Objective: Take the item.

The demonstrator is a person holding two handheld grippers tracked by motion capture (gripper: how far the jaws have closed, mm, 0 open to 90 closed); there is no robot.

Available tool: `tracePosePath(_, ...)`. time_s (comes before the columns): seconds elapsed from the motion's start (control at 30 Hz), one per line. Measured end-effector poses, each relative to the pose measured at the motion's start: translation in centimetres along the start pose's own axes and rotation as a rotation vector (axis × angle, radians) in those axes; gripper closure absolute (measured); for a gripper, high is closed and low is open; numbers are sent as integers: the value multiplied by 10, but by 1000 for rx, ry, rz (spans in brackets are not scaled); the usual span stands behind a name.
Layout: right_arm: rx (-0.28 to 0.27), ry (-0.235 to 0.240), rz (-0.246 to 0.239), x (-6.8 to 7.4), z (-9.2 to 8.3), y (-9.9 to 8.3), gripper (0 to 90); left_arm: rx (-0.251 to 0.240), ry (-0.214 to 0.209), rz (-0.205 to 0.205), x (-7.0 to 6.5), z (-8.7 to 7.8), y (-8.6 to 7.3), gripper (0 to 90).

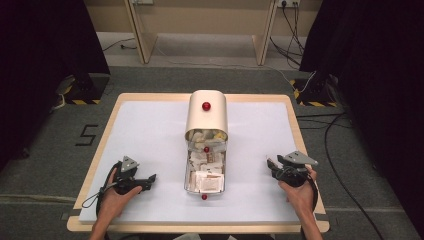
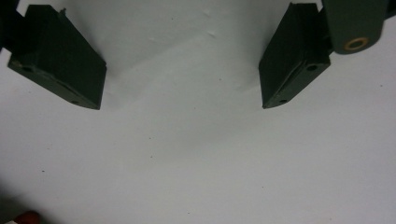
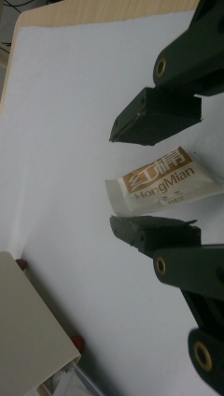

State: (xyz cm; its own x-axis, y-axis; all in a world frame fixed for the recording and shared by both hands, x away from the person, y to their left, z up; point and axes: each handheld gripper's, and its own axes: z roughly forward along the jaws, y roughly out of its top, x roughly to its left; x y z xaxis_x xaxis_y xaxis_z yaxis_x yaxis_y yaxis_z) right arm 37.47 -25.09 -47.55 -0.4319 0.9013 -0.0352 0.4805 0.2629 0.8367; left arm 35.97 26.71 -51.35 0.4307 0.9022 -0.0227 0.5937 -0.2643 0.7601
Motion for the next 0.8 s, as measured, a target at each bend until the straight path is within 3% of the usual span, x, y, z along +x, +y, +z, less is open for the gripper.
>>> tracePosePath(0.1, -18, 0, 45, -1, -2, 1, 433, 0, 0, 0, 0, 0, 0, 140)
tracePosePath(0.27, -56, 13, 78, -1, -5, 3, 375, 0, -1, 0, 0, 0, 0, 140)
tracePosePath(0.53, -21, 35, 104, 1, -3, 3, 319, 0, -1, -1, 0, 0, 0, 140)
tracePosePath(0.8, -20, 36, 123, 2, -8, 4, 297, 0, -1, -1, 0, 0, 0, 140)
